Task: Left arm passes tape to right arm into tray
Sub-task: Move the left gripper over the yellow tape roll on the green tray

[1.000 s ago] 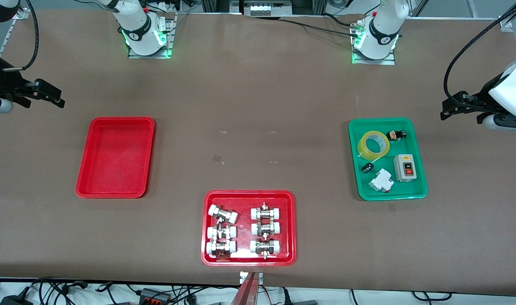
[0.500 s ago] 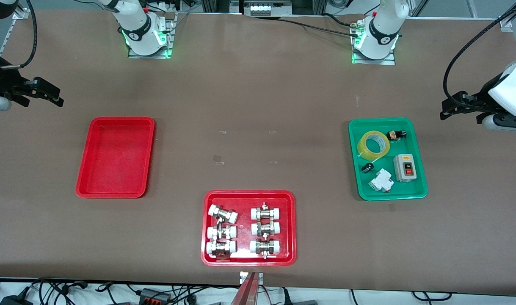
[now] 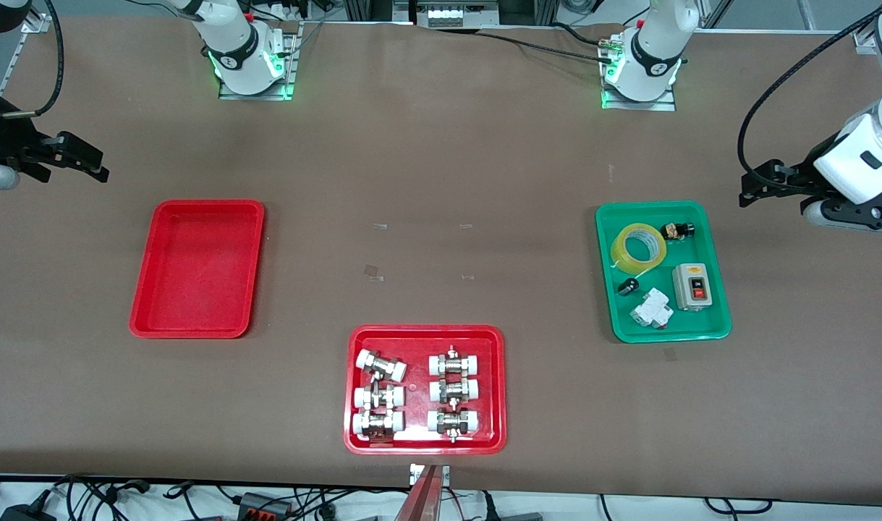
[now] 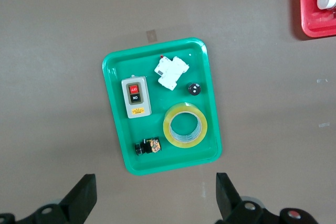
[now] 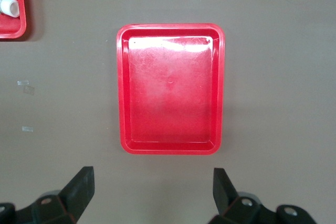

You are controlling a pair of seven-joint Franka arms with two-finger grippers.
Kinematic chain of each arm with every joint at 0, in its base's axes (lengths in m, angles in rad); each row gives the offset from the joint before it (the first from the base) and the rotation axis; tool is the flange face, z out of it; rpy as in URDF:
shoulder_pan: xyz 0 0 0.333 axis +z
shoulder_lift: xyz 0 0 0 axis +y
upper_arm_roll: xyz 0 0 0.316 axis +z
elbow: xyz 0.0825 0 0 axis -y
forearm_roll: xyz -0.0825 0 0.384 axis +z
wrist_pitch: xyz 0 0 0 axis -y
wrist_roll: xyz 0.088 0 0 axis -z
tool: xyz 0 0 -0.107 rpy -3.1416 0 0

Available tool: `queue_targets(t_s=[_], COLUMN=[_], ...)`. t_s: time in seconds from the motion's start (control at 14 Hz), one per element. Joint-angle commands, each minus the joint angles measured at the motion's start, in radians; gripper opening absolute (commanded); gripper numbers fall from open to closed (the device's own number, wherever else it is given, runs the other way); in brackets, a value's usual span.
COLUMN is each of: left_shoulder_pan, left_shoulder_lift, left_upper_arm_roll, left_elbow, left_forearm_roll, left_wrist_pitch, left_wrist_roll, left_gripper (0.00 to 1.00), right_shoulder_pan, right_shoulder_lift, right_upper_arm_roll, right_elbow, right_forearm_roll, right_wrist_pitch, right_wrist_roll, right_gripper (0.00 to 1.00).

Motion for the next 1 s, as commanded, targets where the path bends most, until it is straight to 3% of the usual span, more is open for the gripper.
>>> queue_targets(t_s=[0.0, 0.29, 0.43, 0.57, 0.93], left_shoulder_pan=[0.002, 0.008, 0.012, 0.022, 0.048], left_shoulder_lift=[0.008, 0.058, 0.121, 0.12, 0.083], left_upper_arm_roll=[-0.002, -0.001, 0.002, 0.002, 0.001], left_elbow=[-0.005, -0.006, -0.022, -0.112, -0.463], left_forearm_roll=[-0.018, -0.019, -0.019, -0.019, -0.019], left_wrist_pitch=[-0.024, -0.019, 0.045, 0.144, 0.456], left_wrist_roll=[0.013, 0.017, 0.012, -0.002, -0.007], left_gripper=[1.0, 1.0, 1.0, 1.0, 1.0], right_shoulder_pan=[0.007, 0.005, 0.007, 0.007, 0.01], right_shoulder_lift=[-0.011, -0.007, -0.007, -0.004, 0.0], right_upper_arm_roll=[-0.002, -0.002, -0.002, -0.002, -0.002], right_elbow=[-0.001, -0.001, -0.001, -0.001, 0.003], right_forearm_roll=[-0.014, -0.028, -0.034, -0.034, -0.033], right_wrist_pitch=[-0.009, -0.002, -0.002, -0.002, -0.005], right_wrist_roll=[0.002, 0.0, 0.0, 0.0, 0.0], right_gripper=[1.0, 1.0, 1.0, 1.0, 1.0])
